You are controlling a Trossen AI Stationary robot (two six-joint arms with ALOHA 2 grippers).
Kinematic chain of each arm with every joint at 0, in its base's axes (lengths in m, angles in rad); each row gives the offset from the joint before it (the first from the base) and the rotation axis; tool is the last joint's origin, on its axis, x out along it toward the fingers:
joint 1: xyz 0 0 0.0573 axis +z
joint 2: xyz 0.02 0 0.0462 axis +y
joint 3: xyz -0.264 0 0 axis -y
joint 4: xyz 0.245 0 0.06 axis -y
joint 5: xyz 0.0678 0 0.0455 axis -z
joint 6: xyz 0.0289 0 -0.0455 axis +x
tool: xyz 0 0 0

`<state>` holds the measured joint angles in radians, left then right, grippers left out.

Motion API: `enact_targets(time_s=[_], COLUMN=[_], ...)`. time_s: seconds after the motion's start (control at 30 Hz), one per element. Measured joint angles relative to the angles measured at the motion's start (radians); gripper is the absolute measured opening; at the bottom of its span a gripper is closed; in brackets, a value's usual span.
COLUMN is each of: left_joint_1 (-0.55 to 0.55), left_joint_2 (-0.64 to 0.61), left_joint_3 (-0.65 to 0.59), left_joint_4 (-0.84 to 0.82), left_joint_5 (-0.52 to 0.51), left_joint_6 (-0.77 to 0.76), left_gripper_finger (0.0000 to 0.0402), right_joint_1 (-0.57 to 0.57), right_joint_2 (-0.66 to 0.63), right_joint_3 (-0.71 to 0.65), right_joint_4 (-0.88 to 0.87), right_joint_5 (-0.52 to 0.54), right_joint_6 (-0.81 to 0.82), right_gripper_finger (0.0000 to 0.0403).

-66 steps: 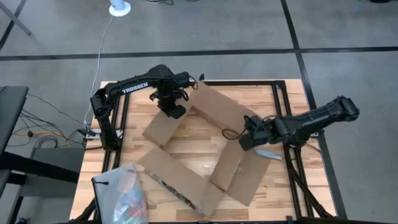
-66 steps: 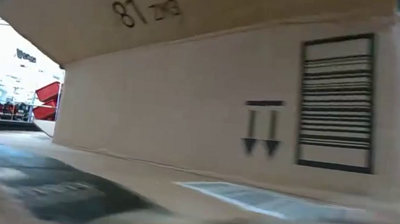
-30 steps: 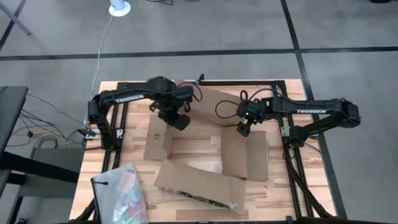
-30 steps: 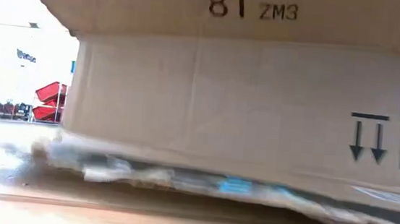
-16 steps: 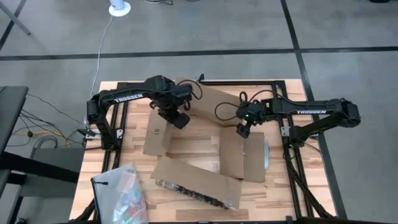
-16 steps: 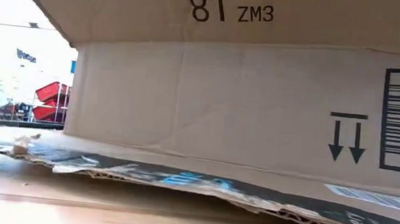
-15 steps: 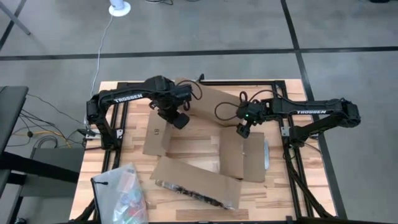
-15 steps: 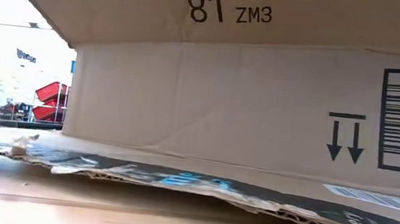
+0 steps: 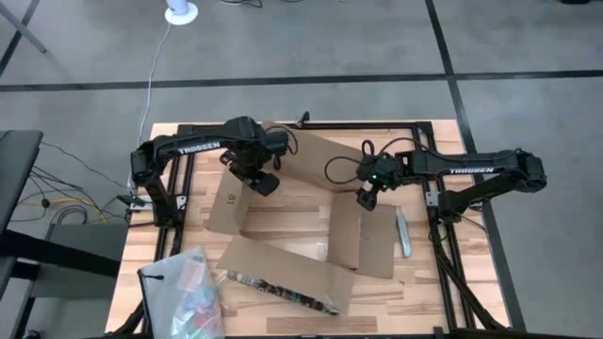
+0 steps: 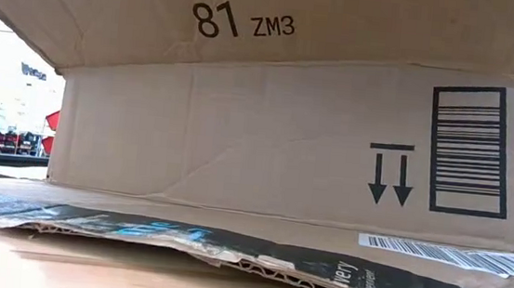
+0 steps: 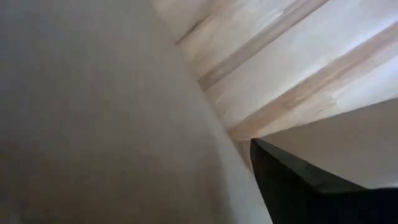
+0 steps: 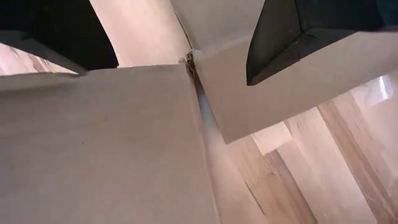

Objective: Unpack boxes
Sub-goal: Break down the box until it is fully flat

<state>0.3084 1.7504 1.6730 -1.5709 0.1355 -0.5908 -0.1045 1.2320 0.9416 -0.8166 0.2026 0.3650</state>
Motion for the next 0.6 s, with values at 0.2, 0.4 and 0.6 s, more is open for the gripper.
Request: enact_targets(time_s=[0.2,0.4,0.6], left_joint_1=[0.087,0.130,0.082], left_joint_2=[-0.050,-0.085,-0.084], left_joint_3=[0.120,0.271,0.433], left_joint_4=[0.000,0.001,0.291], left_joint_5=[0.158,0.162,0.349], left_joint_6=[-0.055,-0.115,-0.245], left_gripper_finger=[0.0175,0.0169,0.0168], right_joint_1=[0.003,0.036,0.046], right_joint_2=[-0.001,-0.005,-0.023], right_joint_3=[-0.061,-0.074,-0.074], right_joint_4=[-0.003,-0.001,0.017], right_joint_5=[0.000,0.000,0.006], right_joint_6=[0.041,0.054,0.064], right_gripper_finger=[0.0333,0.0333,0.0333])
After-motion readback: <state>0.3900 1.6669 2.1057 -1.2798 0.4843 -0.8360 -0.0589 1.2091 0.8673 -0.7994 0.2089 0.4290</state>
